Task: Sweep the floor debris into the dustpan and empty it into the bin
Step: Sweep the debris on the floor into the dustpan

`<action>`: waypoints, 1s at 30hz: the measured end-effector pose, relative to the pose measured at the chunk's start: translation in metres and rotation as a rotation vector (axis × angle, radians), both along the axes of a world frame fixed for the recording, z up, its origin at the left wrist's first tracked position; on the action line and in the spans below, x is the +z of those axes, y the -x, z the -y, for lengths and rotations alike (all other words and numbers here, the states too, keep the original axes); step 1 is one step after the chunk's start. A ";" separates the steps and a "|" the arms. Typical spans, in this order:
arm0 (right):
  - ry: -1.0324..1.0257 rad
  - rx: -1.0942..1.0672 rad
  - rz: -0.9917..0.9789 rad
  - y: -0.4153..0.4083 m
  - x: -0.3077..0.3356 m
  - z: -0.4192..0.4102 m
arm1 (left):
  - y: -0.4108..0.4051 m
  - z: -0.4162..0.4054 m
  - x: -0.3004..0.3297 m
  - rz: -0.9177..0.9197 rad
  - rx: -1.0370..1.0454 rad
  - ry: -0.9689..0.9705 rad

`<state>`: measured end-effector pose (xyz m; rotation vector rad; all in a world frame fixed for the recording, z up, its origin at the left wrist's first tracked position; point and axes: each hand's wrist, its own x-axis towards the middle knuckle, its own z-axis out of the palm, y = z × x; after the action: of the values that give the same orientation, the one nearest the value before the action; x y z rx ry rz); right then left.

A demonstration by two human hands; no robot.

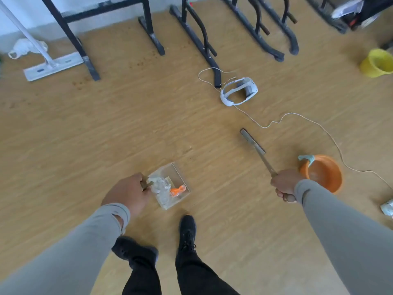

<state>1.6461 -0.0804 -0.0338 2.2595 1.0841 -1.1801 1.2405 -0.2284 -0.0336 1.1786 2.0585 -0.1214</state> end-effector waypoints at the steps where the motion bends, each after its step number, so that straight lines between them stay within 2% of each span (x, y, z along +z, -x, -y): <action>1: 0.029 0.030 0.021 0.001 -0.008 -0.002 | 0.001 -0.005 -0.001 -0.012 0.002 0.000; 4: 0.150 0.126 0.033 0.015 -0.016 0.014 | 0.011 -0.010 0.000 -0.050 0.008 0.008; 9: 0.248 0.298 -0.131 0.021 0.013 0.085 | 0.011 -0.009 0.001 -0.053 0.002 0.015; 12: 0.315 0.109 -0.342 0.014 0.052 0.111 | 0.008 -0.010 0.003 -0.030 0.036 0.025; 15: 0.366 -0.029 -0.421 -0.006 0.079 0.109 | 0.010 -0.008 0.007 -0.031 0.040 0.055; 19: 0.293 -0.044 -0.422 -0.008 0.104 0.105 | 0.016 0.004 0.009 0.011 0.068 0.051; 22: 0.180 0.050 -0.377 0.008 0.107 0.091 | 0.025 0.018 0.010 0.036 0.144 0.012; 27: 0.013 0.207 -0.271 0.055 0.072 0.026 | 0.048 0.041 0.013 0.024 0.413 -0.049; 30: -0.025 0.339 -0.184 0.099 0.036 -0.010 | 0.052 0.046 0.005 0.018 0.482 -0.034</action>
<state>1.5474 -0.0703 0.0020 1.9105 1.4889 -1.2484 1.1883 -0.2740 -0.0290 0.6707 2.2736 0.1564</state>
